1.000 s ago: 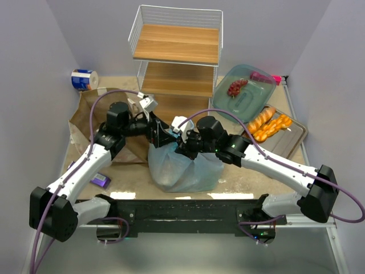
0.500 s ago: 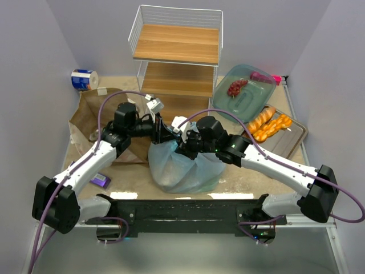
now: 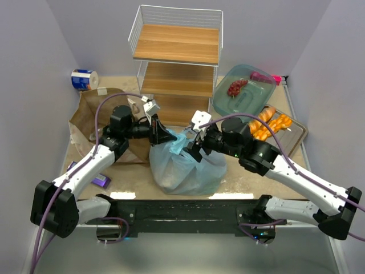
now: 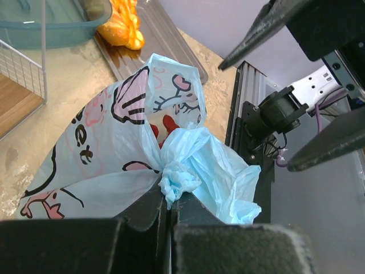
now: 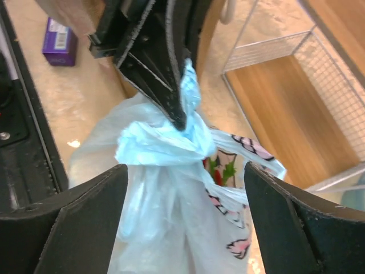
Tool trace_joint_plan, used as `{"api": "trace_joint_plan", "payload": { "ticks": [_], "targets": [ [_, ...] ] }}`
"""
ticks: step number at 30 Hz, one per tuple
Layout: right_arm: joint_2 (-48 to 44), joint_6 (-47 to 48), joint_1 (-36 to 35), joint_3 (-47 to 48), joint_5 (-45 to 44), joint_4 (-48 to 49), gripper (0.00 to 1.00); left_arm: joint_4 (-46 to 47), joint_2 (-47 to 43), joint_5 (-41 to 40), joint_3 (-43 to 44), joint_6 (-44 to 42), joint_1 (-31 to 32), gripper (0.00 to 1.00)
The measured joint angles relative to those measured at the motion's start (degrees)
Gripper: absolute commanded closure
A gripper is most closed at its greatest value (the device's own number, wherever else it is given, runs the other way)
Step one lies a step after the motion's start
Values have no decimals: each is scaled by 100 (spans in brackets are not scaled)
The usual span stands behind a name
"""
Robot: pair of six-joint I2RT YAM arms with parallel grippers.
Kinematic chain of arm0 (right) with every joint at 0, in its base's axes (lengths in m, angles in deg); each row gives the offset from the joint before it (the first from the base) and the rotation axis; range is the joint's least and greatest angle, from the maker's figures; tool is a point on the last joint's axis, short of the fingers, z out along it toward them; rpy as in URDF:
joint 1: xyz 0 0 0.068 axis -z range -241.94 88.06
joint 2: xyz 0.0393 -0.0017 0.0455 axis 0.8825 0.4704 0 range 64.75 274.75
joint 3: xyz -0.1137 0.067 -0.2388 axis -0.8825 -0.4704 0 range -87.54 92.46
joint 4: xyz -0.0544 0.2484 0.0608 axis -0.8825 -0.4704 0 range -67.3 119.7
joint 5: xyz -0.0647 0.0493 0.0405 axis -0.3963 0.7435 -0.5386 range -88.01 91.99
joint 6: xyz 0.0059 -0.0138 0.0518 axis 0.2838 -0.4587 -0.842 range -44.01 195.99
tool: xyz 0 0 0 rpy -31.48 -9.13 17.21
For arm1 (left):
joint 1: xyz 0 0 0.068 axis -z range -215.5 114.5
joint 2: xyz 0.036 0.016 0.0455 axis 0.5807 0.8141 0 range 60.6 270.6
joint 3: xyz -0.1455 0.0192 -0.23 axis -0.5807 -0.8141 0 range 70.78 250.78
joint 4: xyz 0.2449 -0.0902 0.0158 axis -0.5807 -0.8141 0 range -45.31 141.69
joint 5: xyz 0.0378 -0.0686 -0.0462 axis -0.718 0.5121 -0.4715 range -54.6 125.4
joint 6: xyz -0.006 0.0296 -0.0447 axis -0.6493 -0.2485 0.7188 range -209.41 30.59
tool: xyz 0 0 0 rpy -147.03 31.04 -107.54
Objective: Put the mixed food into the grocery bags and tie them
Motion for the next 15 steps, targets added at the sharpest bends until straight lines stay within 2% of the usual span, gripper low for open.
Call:
{"api": "trace_joint_plan", "payload": {
  "ticks": [6, 15],
  "targets": [
    [57, 435, 0, -238, -387, 0, 10, 313, -28, 243, -116, 232, -181, 100],
    [227, 680, -179, -481, -461, 337, 7, 535, -28, 387, -199, 345, -210, 100]
  ]
}}
